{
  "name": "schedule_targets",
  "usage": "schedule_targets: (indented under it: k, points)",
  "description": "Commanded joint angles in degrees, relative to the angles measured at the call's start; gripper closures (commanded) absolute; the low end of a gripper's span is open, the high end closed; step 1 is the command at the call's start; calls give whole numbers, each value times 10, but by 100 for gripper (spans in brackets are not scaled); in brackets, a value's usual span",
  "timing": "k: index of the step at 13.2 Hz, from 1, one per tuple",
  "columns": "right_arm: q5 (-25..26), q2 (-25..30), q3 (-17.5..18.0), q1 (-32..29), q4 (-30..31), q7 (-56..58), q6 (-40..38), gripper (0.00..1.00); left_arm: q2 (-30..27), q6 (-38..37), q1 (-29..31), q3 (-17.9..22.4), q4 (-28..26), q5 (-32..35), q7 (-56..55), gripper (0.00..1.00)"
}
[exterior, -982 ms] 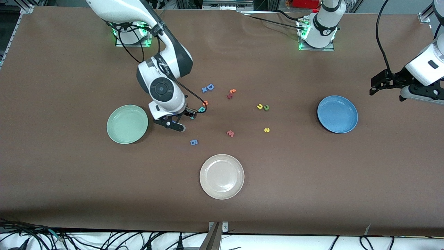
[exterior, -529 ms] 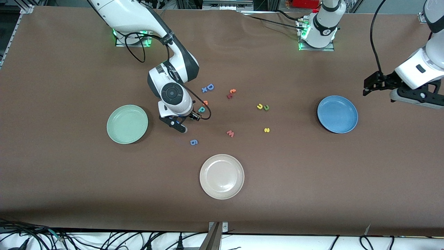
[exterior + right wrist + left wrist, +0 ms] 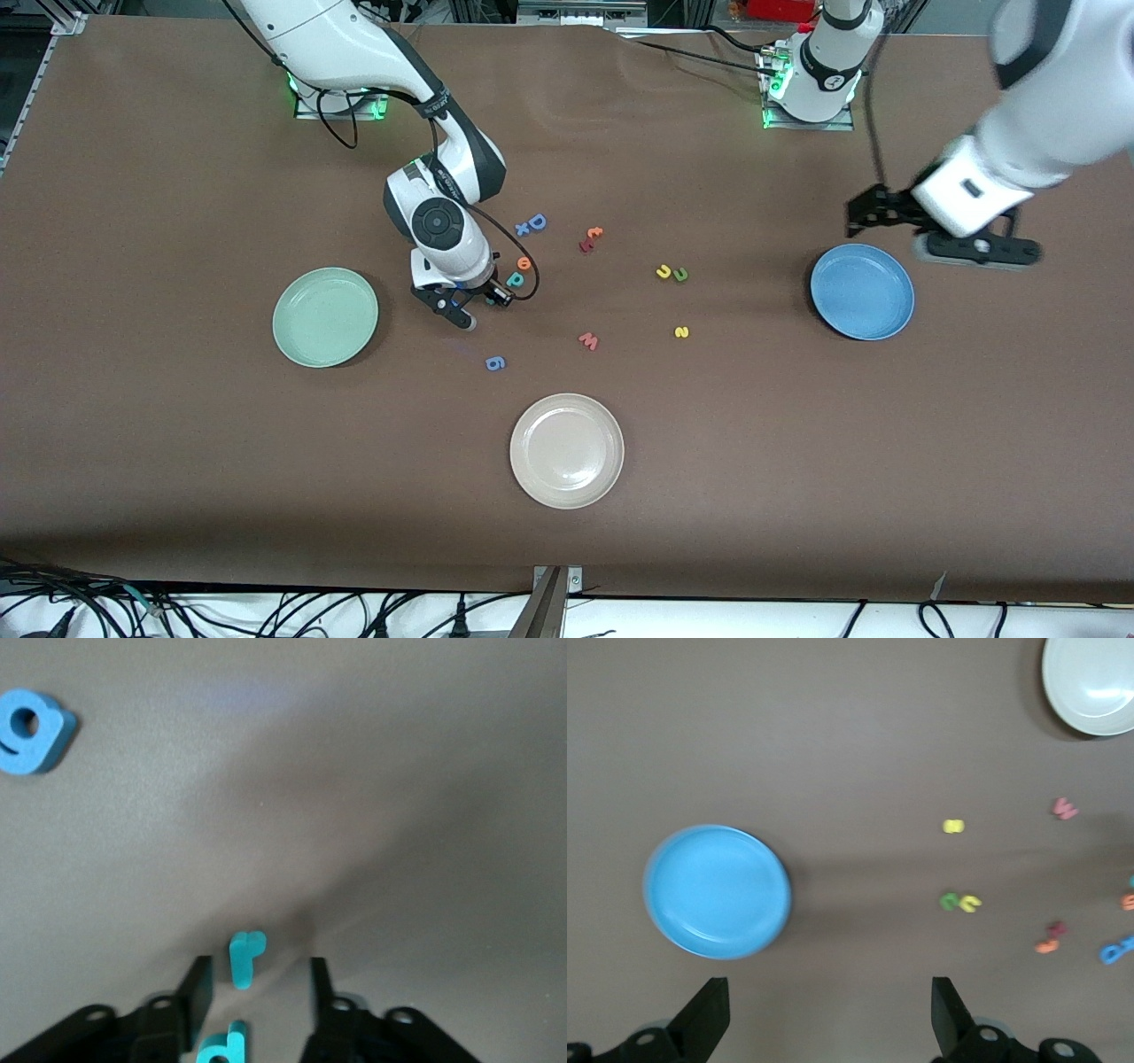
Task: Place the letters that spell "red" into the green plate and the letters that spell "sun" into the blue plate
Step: 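Carry the r to the green plate while the left gripper grasps the 2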
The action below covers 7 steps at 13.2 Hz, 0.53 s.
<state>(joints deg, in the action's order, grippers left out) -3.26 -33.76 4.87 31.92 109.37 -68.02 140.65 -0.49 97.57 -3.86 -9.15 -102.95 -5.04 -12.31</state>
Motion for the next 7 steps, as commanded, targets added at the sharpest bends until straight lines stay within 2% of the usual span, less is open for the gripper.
schedule_targets:
  k: [1, 3, 5, 7]
  points:
    - [-9, 11, -1, 10, 10, -7, 8, 84, 5, 10, 2, -41, -13, -3, -75, 0]
    - [-8, 11, -2, 10, 10, -4, 7, 98, 8, 59, 1, -54, -49, -4, -74, 1]
    - [-7, 9, -2, 10, 10, -4, 7, 98, 24, 145, 1, -67, -93, -4, -77, 1]
    - [-4, 8, -3, 10, 10, -3, 7, 98, 51, 266, 1, -78, -148, -5, -86, 2]
